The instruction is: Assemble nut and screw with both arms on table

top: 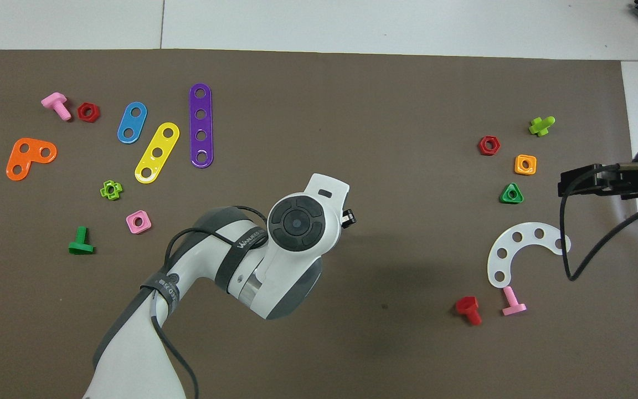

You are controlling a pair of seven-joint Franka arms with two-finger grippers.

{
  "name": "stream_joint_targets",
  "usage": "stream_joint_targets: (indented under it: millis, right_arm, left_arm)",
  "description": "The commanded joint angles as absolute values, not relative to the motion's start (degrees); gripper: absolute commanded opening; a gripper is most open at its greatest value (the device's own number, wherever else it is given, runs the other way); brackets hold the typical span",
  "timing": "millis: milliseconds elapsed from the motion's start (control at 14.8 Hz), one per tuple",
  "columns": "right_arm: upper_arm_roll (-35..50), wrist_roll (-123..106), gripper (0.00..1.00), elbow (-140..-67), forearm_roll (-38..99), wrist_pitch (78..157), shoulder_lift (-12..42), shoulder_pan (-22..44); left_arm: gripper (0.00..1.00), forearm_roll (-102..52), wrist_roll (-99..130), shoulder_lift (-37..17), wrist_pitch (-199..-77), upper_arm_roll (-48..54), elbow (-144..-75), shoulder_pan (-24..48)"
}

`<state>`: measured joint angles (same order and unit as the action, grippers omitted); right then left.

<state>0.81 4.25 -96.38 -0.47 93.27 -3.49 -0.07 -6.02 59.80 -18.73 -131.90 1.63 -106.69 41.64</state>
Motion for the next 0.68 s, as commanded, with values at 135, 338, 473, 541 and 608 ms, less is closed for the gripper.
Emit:
stream_joint_targets:
  millis: [135,338,473,541,608]
  right_arm:
    - [0.97,2.55,1.0,-97.82,1.23,93.78,-4.66,-0.44]
    - [0.97,2.55,1.0,-97.91,1.23,93.78,-4.66,-0.44]
    - [0.97,2.46,1.0,-97.91,1.23,93.78,-4.66,-0.44]
    - [0.97,2.55,1.0,-97.91,1.23,93.78,-4.66,-0.53]
    - [0.97,2.46,1.0,-97.91,1.23,93.78,-4.66,-0.44]
  left_arm:
    - [0.0,-8.44,60.12,-21.09,-126.65,1.49,-101.34,40.78]
    - [0.0,-8.61,60.03,-20.92,-126.65,1.58,-103.26,41.84]
    - [0.0,-8.61,60.03,-20.39,-127.44,1.76,-104.93,42.27]
    - [0.0,-8.7,60.12,-20.13,-127.79,1.76,-106.25,43.15]
    - [0.0,-8.7,60.2,-19.6,-128.75,1.76,-107.39,43.5]
